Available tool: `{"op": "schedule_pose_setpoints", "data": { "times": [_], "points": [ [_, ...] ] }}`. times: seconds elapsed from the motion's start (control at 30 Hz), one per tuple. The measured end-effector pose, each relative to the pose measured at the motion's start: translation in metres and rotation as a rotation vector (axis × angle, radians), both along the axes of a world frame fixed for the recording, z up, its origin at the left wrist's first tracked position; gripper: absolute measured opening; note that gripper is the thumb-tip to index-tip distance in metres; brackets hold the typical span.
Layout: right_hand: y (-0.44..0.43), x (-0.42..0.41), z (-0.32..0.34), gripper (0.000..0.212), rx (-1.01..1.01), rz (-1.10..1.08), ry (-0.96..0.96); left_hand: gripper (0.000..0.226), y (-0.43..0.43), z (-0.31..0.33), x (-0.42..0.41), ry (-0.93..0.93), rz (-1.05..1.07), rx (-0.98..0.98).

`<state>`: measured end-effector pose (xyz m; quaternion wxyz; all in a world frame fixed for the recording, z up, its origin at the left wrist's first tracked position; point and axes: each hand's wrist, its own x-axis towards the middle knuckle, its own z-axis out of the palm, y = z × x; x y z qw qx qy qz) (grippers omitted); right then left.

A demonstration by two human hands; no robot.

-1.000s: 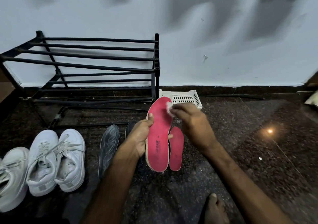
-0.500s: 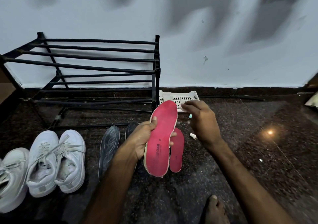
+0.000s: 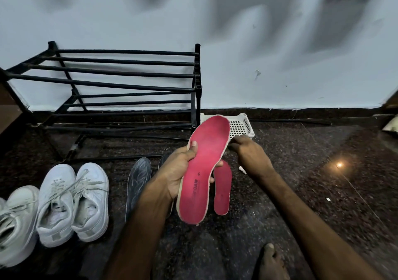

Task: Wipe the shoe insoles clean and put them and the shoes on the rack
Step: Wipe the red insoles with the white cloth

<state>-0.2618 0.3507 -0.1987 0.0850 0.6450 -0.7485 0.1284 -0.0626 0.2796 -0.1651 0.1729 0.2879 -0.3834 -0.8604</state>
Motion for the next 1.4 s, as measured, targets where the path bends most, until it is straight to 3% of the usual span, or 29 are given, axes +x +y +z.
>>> {"op": "schedule_pose_setpoints", "data": {
  "times": [0.1,0.2,0.27,0.37,0.57,0.63,0.7,0.77,0.9,1.0,1.13,1.2,1.27,1.4],
  "points": [
    [0.011,-0.004,0.007,0.034,-0.309,-0.130,-0.220,0.040,-0.006,0.002,-0.001,-0.059,0.036,-0.079],
    [0.015,0.032,0.022,0.044,-0.561,-0.083,-0.249,0.038,-0.006,-0.002,-0.003,-0.124,0.089,-0.104],
    [0.011,0.059,0.019,0.030,-0.489,0.093,-0.125,0.032,-0.004,-0.004,-0.005,-0.118,0.126,-0.084],
    [0.004,0.064,-0.001,0.025,-0.344,0.238,-0.005,0.029,-0.003,-0.006,-0.007,-0.101,0.148,-0.078],
    [0.003,0.015,-0.007,0.027,-0.054,0.006,0.016,0.041,0.001,0.003,0.003,-0.087,0.020,-0.060],
    [0.007,0.003,-0.003,0.040,-0.179,-0.091,-0.136,0.041,-0.001,0.005,0.002,-0.094,0.023,-0.078],
    [0.012,0.004,0.009,0.045,-0.453,-0.151,-0.301,0.040,-0.004,0.003,0.001,-0.107,0.055,-0.088],
    [0.015,0.023,0.024,0.045,-0.615,-0.093,-0.345,0.035,-0.005,0.001,0.000,-0.116,0.067,-0.088],
    [0.006,0.063,0.023,0.038,-0.350,0.251,-0.187,0.011,-0.003,0.001,0.000,-0.107,0.020,-0.124],
    [-0.004,0.060,0.012,0.027,-0.243,0.430,-0.072,0.019,-0.004,0.000,0.001,-0.095,0.007,-0.136],
    [-0.023,0.031,0.020,0.019,-0.054,0.390,0.118,0.019,-0.002,-0.003,0.005,-0.083,-0.136,-0.126],
    [-0.031,0.013,0.022,0.019,0.007,0.331,0.113,0.023,0.004,-0.001,0.000,-0.067,-0.176,-0.116],
    [-0.029,0.002,0.026,0.019,-0.060,0.249,0.007,0.024,0.003,-0.004,-0.002,-0.053,-0.150,-0.088],
    [-0.004,0.022,0.033,0.032,-0.382,0.144,-0.160,0.023,-0.005,-0.015,-0.002,-0.056,-0.072,-0.073]
  ]
}}
